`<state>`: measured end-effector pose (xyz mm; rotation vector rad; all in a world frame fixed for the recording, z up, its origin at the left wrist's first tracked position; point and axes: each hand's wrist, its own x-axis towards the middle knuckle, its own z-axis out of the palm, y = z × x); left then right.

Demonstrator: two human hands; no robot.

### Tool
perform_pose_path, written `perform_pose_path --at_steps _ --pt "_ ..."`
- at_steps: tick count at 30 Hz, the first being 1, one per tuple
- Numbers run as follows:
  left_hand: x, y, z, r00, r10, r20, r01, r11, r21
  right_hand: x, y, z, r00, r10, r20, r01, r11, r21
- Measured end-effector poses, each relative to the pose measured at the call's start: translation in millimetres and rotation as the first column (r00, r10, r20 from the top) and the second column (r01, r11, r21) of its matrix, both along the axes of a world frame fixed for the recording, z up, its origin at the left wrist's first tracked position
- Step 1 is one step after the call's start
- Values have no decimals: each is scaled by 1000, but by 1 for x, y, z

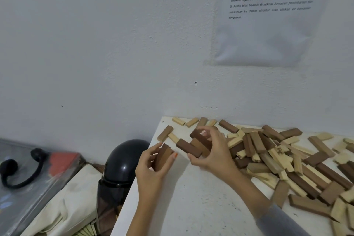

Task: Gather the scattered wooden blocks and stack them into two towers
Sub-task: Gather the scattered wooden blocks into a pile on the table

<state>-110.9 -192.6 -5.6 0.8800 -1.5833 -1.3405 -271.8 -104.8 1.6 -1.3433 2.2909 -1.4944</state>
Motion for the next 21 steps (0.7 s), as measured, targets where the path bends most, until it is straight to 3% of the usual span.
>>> perform_pose_path --at_steps 5,13,17,21 --pt "-39 22 20 993 -101 -54 100 994 -33 -18 36 24 988 -154 7 154 983 -101" --pt "-134 80 23 951 -306 -34 307 952 8 -77 105 21 871 -436 229 465 880 -93" --pt "-171 104 22 929 -370 15 370 926 -72 -95 120 14 833 -457 312 494 868 -47" --pt "-191 118 17 875 -453 171 469 880 -74 -103 127 -1 819 -418 393 457 889 -7"
